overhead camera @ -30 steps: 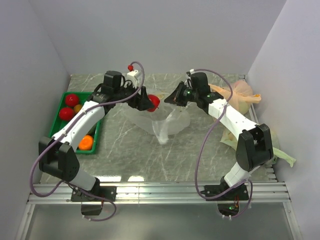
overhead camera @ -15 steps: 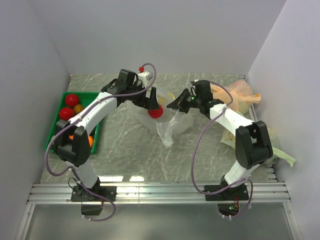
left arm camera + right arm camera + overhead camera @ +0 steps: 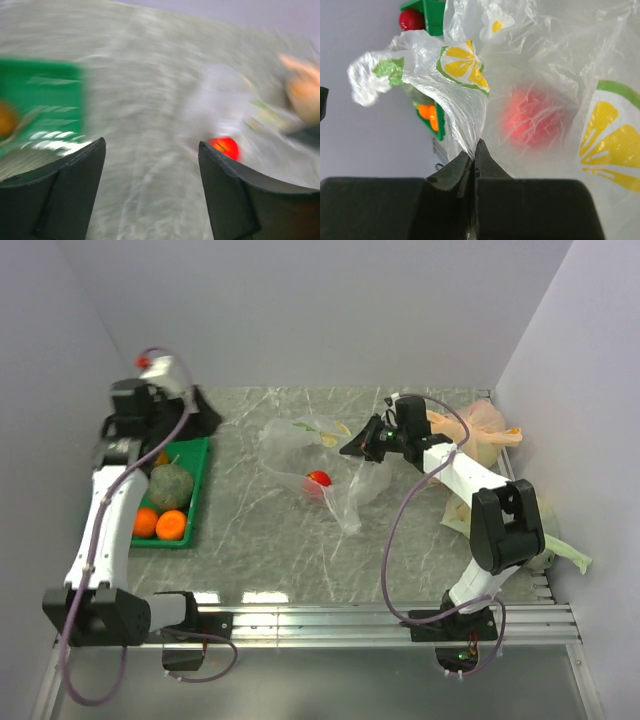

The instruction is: Place the fake fruits into the plastic bag and tie a complex knot

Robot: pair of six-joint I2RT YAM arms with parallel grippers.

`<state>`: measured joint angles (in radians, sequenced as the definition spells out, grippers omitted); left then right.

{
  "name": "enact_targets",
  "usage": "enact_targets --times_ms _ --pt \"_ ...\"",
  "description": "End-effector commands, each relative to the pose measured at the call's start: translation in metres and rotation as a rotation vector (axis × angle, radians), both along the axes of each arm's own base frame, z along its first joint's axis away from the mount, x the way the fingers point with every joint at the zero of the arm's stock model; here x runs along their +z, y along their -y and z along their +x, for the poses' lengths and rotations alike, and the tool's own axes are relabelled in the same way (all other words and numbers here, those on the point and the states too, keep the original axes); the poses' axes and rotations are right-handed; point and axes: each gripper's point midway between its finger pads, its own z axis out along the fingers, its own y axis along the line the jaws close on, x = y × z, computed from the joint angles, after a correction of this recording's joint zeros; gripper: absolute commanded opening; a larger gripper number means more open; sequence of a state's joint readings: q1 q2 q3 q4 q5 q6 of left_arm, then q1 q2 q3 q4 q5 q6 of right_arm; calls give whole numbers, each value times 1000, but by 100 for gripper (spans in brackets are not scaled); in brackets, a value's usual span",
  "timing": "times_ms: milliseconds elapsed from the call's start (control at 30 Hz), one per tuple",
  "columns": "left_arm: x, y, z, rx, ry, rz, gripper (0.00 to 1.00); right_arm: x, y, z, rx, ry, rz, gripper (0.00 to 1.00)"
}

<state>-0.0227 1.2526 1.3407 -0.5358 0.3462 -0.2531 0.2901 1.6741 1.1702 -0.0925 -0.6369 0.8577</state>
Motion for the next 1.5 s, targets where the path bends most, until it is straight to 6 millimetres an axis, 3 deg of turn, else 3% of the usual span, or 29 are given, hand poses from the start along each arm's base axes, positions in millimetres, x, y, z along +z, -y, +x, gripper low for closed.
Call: enact_targets --times_ms 0,33,67,167,200,333,500,800,867,1100,1233,1467 --pt "-5 -80 -11 357 -28 -23 79 7 5 8 59 75 -52 0" --pt "-12 -99 -20 441 -46 -12 71 7 4 8 68 78 -52 0" --pt "-15 -124 -25 526 -57 -23 69 7 4 8 78 84 -54 0" --pt "-39 -166 -37 684 -115 -16 65 8 3 7 93 94 -56 0" --pt "-46 -171 -37 691 -137 -23 65 9 4 7 98 99 -58 0" --pt "-88 -207 -33 753 -270 -91 88 8 4 6 127 113 -87 0" --pt "-124 -237 -25 804 -330 -69 88 5 6 2 153 126 -108 0" --pt "-174 -266 -13 915 -362 -81 74 -1 5 -1 165 111 -102 0" --pt "-174 -264 -2 854 -324 -111 74 -1 5 -1 167 115 -102 0" --pt "-162 -283 30 823 -215 -63 91 -2 4 -2 179 114 -97 0" --pt "-183 -293 38 850 -300 -66 95 -2 3 0 182 112 -98 0" --pt "-213 -289 46 864 -345 -68 96 -5 4 2 189 109 -105 0"
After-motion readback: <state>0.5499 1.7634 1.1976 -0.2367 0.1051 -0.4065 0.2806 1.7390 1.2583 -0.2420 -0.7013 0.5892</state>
